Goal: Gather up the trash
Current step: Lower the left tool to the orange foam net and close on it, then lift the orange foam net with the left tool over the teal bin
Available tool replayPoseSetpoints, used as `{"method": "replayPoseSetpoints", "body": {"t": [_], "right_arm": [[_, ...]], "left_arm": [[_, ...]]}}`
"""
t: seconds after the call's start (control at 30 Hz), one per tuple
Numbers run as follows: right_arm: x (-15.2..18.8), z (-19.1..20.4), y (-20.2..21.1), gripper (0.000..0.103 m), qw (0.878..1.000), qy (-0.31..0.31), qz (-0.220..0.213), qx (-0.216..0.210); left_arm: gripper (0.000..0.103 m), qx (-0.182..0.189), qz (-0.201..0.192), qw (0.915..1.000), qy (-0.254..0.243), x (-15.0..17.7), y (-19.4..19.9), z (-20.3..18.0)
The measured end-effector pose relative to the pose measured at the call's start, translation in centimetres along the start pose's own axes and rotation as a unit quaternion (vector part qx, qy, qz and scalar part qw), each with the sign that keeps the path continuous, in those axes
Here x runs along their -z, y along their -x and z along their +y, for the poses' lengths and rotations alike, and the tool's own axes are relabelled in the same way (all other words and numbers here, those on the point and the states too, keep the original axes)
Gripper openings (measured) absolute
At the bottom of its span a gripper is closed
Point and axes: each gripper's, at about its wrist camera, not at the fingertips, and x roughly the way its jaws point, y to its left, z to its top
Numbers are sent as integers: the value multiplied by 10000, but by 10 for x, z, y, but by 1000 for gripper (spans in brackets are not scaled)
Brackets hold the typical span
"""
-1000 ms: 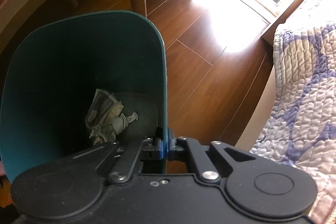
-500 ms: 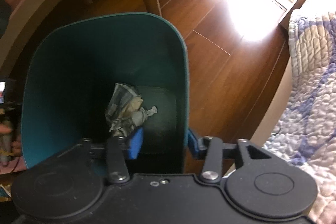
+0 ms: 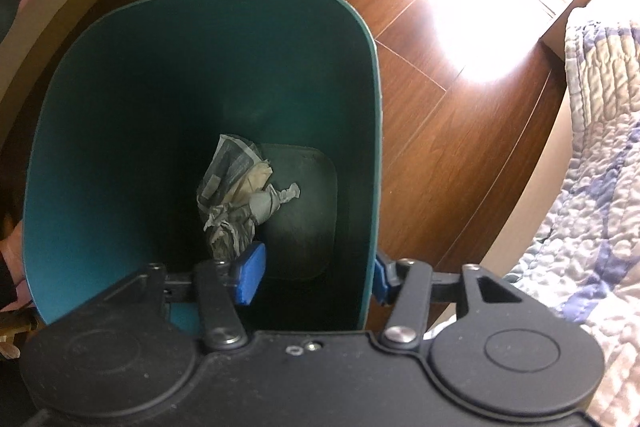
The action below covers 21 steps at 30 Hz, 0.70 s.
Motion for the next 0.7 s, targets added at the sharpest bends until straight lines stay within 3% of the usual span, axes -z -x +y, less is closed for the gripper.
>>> {"method": "replayPoseSetpoints", "body": {"t": [0.1, 0.17, 0.27, 0.37, 0.57, 0.7], "right_arm": [[0, -1, -3, 49, 10000, -5, 10, 55], [0, 0, -6, 38, 9998, 24, 11, 197], [-1, -3, -7, 20, 9991, -40, 7, 415], [-1, -7, -8, 5, 9977, -118, -56, 671], [-2, -2, -8, 5, 9965, 19, -211, 807], [-5, 11, -2, 4, 9950, 252, -293, 919]], "left_arm": [[51, 88, -16, 9999, 110, -1, 4, 0], [29, 156, -38, 9997, 167, -1, 8, 0], [14, 25, -69, 9998, 210, 0, 13, 1], [12, -6, -82, 9994, 338, 0, 20, 9], [12, -139, -146, 9991, 371, 2, 50, 15], [12, 110, -416, 9984, 370, 6, 93, 16]]}}
